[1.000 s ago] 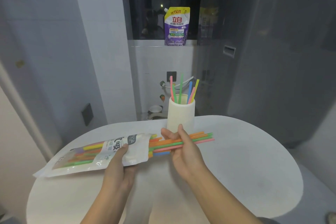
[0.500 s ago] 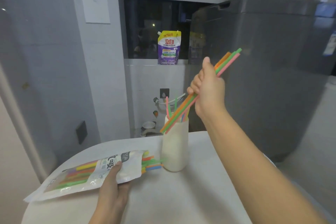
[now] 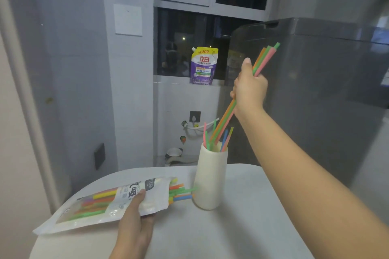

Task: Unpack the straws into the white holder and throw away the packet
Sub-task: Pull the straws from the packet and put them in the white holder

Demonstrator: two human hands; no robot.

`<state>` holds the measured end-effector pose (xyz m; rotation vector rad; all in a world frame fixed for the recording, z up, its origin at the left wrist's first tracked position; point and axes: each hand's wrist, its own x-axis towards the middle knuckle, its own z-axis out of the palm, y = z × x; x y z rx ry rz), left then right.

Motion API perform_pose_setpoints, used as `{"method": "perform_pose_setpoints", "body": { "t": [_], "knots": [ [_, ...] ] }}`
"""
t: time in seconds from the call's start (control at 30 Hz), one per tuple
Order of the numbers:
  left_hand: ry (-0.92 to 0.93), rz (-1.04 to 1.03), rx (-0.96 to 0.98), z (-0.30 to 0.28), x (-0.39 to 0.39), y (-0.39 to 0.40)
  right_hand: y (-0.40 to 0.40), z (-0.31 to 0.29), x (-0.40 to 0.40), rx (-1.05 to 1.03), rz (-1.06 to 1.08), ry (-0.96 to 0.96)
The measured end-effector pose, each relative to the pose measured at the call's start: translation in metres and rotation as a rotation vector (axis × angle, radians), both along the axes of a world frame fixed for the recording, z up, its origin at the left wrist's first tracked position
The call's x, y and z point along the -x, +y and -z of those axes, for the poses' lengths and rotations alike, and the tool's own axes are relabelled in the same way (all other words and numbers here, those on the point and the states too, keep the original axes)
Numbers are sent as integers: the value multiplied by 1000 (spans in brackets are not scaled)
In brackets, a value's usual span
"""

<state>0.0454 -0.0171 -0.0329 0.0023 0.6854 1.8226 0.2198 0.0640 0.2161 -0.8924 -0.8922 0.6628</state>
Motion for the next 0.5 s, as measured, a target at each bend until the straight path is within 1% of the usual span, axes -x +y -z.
{"method": "perform_pose_setpoints", "body": {
  "t": [0.1, 0.2, 0.33, 0.43, 0.5],
  "knots": [
    [-1, 3, -8, 0, 2, 0, 11, 14, 7, 62, -16, -105],
    [3, 6, -12, -1, 2, 0, 17, 34, 8, 148, -27, -259],
    [9, 13, -17, -1, 1, 0, 18, 53, 0, 195, -20, -371],
    [1, -2, -13, 0, 1, 1, 17, 59, -6, 177, 37, -419],
    [6, -5, -11, 0, 1, 1, 15, 62, -9, 118, 80, -466]
  ]
}}
